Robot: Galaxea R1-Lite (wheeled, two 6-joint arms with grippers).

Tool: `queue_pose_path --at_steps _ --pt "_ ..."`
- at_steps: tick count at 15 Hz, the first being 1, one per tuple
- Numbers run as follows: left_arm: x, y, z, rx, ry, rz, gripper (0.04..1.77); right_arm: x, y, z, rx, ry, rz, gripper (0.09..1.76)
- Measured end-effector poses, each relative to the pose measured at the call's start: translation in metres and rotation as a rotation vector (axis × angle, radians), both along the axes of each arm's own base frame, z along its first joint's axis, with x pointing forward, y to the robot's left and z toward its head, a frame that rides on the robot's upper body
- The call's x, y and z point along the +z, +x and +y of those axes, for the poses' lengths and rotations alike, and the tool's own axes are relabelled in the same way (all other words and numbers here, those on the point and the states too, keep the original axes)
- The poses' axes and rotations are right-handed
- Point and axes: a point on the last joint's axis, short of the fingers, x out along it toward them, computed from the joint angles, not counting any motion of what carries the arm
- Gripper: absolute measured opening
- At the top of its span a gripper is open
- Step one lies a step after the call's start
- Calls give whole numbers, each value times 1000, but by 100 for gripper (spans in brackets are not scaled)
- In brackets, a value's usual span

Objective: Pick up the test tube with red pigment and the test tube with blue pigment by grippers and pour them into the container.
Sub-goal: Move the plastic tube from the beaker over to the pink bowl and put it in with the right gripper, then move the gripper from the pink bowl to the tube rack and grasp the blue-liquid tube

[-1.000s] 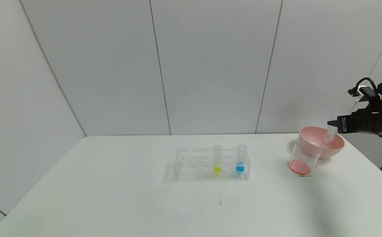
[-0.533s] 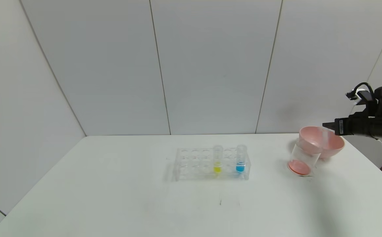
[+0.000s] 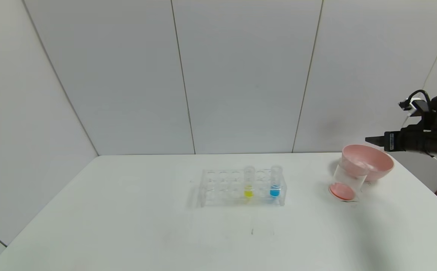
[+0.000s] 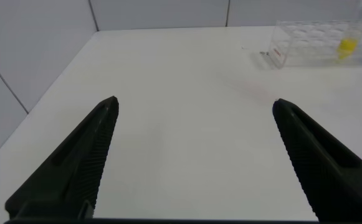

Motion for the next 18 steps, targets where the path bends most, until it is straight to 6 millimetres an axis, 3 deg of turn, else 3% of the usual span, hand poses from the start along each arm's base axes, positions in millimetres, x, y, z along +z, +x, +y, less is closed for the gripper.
queue_pose_path --at_steps 4,7,11,18 --pt "0 0 0 0 0 0 176 10 -20 14 15 2 -1 156" --pt "0 0 0 0 0 0 176 23 -46 37 -17 28 -11 161" --pt "0 0 0 0 0 0 176 27 -87 84 -1 33 5 165" --pt "0 0 0 0 0 0 176 32 -165 185 30 60 31 168"
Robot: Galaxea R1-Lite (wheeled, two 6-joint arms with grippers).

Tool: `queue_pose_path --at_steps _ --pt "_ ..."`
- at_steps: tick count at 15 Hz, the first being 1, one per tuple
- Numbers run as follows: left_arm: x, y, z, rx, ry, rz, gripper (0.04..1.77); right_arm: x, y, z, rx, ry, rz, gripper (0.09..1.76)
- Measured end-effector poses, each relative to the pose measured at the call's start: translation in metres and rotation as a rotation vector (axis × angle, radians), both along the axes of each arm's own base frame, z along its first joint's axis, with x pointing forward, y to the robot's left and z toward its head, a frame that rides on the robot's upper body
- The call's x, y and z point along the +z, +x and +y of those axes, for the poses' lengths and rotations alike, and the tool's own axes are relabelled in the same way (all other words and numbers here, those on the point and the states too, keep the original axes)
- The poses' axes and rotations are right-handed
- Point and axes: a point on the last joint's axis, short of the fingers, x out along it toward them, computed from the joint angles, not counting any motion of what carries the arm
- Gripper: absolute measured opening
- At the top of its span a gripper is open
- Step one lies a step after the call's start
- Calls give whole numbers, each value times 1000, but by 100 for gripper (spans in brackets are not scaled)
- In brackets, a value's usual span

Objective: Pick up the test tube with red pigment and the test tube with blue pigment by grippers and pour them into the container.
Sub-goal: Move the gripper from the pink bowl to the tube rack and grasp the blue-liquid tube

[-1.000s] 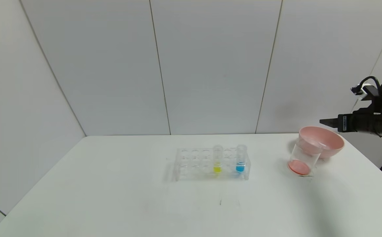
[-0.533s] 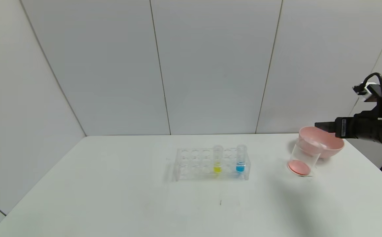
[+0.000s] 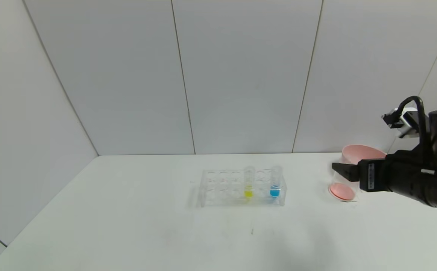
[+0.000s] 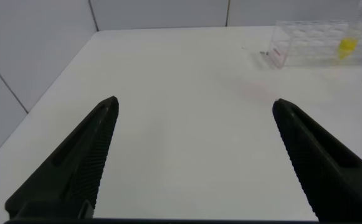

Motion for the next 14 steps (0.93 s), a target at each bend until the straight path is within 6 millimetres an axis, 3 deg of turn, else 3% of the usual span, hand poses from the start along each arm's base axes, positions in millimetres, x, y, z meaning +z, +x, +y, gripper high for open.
queue_pose_path --at_steps 3,6,10,14 --pt "0 0 0 0 0 0 176 0 -29 37 -22 32 -17 169" --pt "0 0 0 0 0 0 176 -7 -40 65 24 48 -10 170" --pt "0 0 0 0 0 0 176 -24 -25 91 36 53 -5 170" --pt "0 0 0 0 0 0 176 -40 4 116 31 27 1 170"
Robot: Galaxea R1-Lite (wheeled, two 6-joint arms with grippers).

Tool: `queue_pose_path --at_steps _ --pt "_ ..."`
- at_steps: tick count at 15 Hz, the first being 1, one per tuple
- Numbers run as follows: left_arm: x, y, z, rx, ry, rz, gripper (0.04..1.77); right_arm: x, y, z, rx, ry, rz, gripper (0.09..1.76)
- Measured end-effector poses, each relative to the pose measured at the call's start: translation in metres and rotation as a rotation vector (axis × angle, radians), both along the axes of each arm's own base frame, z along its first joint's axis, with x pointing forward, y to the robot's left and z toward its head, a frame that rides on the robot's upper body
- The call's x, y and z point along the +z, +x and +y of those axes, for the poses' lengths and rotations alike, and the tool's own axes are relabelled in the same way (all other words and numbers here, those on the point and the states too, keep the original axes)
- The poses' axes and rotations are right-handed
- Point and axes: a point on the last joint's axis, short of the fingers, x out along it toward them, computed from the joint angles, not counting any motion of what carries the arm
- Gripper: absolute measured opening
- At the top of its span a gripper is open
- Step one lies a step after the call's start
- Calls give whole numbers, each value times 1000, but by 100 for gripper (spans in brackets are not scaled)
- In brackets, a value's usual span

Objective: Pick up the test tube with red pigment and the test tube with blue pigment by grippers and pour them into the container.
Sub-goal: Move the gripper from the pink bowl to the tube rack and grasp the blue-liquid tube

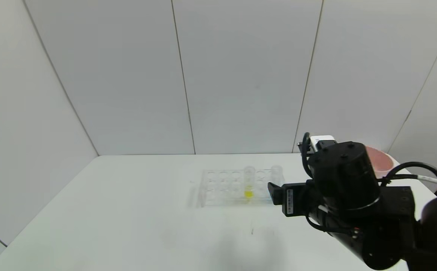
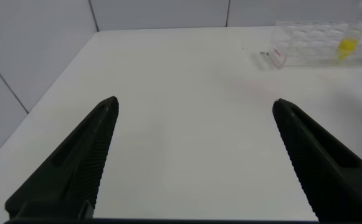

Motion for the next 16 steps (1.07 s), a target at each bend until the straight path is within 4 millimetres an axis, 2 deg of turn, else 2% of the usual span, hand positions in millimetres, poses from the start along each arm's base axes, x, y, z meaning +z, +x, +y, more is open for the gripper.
queue_pose_path --at_steps 4,8,16 --pt "0 0 0 0 0 0 176 -14 31 18 -27 -15 12 170" --pt "0 0 0 0 0 0 176 -29 59 22 -73 -30 27 170" --pt "0 0 0 0 0 0 176 -48 82 26 -104 -55 48 170"
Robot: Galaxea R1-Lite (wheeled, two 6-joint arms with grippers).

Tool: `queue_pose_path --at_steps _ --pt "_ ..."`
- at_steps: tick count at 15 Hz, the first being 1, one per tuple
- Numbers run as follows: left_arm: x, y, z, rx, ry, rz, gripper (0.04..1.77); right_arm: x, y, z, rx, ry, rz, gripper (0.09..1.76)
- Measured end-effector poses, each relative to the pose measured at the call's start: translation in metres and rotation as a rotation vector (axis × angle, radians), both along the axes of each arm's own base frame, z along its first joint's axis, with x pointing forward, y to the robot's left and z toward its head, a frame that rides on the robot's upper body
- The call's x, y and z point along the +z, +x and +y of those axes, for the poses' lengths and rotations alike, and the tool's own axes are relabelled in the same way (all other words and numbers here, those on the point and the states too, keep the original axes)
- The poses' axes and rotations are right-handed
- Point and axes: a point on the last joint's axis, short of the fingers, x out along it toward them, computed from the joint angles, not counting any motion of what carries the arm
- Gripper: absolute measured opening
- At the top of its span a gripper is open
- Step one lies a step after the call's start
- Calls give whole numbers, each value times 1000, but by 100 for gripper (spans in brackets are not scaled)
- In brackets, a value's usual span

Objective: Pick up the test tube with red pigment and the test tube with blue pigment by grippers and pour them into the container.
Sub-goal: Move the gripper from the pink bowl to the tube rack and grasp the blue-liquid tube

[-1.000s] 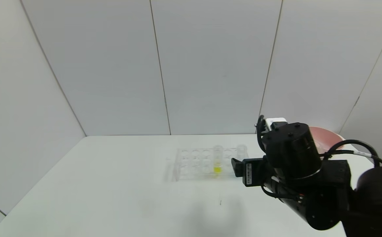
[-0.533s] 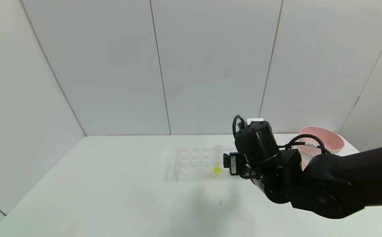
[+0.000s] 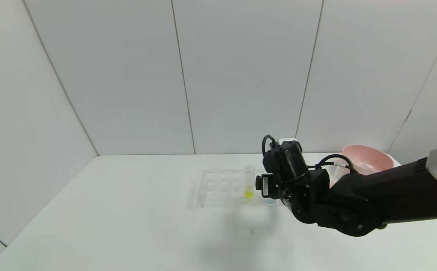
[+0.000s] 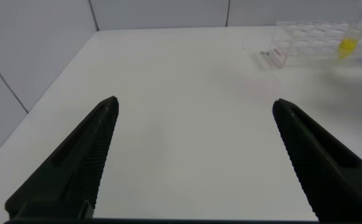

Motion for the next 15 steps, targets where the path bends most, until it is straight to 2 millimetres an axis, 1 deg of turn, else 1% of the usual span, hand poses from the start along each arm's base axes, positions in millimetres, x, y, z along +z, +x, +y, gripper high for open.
queue_pose_path --at_steps 3,5,11,12,13,15 --pt "0 0 0 0 1 0 176 -3 5 3 -1 -2 1 171" --pt "0 0 0 0 0 0 176 -4 8 2 -3 -5 2 171" --pt "0 0 0 0 0 0 176 -4 16 -8 -25 -22 1 171" --pt "0 0 0 0 0 0 176 -4 16 -8 -24 -20 -2 166" --pt "0 0 0 0 0 0 176 -4 16 -8 -23 -16 -8 147" --pt "0 0 0 0 0 0 176 -5 14 -6 -16 -17 -8 116"
